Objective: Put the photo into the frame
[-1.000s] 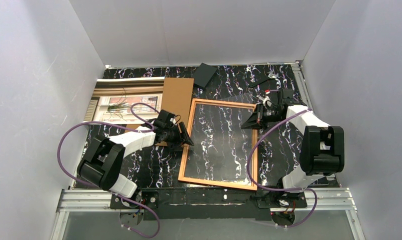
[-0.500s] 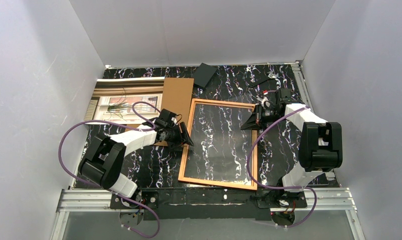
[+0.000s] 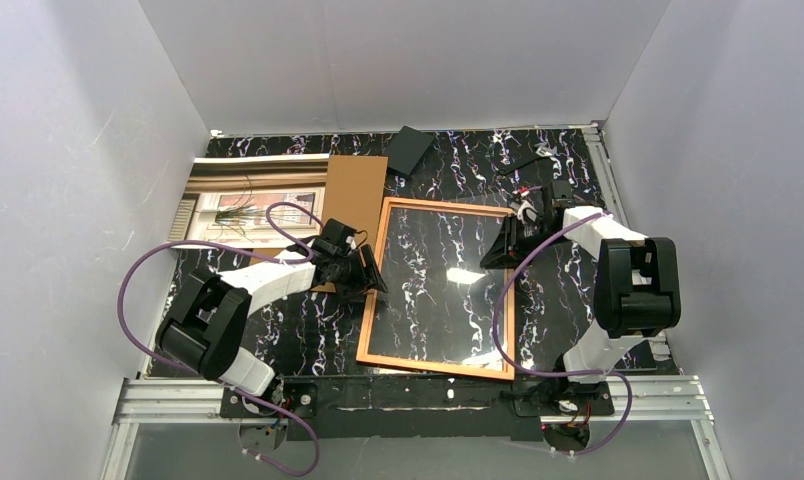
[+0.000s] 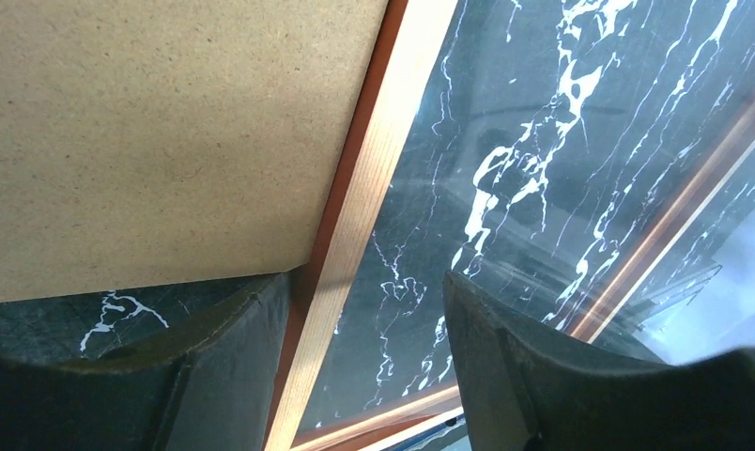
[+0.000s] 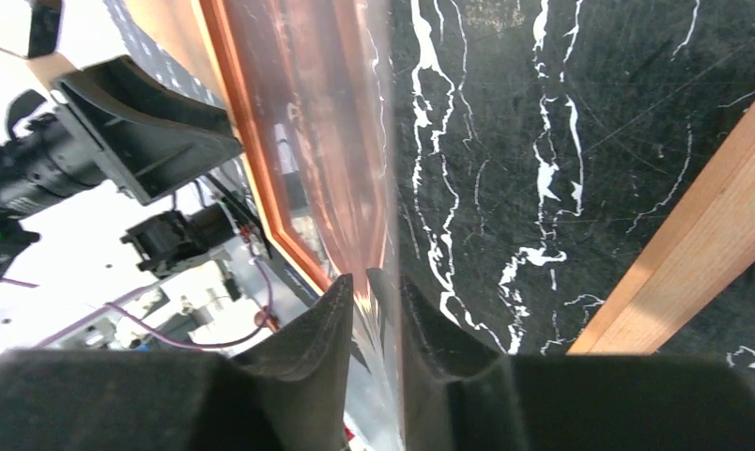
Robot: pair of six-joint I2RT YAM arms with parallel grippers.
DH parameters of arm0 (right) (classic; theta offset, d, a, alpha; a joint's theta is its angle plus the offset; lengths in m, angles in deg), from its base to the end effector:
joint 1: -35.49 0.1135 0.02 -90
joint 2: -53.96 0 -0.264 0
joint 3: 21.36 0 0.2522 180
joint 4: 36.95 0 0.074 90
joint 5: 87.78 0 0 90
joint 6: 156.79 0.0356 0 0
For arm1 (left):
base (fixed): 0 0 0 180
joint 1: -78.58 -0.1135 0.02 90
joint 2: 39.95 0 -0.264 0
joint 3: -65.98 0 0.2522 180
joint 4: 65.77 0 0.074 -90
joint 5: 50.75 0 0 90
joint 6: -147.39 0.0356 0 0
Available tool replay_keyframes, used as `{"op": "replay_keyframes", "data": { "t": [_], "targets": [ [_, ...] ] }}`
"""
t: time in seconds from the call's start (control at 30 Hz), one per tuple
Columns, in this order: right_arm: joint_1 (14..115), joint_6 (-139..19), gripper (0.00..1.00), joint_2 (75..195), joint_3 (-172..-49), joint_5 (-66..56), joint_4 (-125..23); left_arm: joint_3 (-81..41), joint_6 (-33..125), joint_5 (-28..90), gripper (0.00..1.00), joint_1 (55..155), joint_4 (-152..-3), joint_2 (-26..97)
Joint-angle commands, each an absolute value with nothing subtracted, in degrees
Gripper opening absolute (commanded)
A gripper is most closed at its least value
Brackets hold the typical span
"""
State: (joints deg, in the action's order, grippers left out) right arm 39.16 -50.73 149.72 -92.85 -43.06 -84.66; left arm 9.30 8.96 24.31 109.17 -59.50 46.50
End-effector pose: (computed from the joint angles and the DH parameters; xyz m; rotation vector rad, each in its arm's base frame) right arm 0.3048 0.0449 0.1783 0.1151 2.7344 1.1963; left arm 0.2725 -0.1718 0.2085 -0.1506 2.1502 -1.1130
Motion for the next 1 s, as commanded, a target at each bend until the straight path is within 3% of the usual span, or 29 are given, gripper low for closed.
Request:
{"op": "replay_keyframes", "data": {
  "t": [0.0,0.17,0.7,0.97],
  "targets": [
    [41.1,-51.4,0.37,149.1,-93.7,-38.4,-86.5,10.7,8.7,25.8,0.60,110.3,-67.4,45.4],
    [43.9,-50.7,0.50,148.8,-94.5,-33.3,-87.2,10.2,8.8,26.2,0.60,110.5,-68.3,44.8],
    [49.2,-49.6,0.72,148.0,-97.9,-15.5,-93.5,9.5,9.1,26.7,0.61,110.9,-69.7,44.2],
    [52.1,-49.3,0.75,148.8,-99.7,-9.4,-95.9,9.4,9.4,26.9,0.61,110.9,-70.3,43.9]
  ]
}}
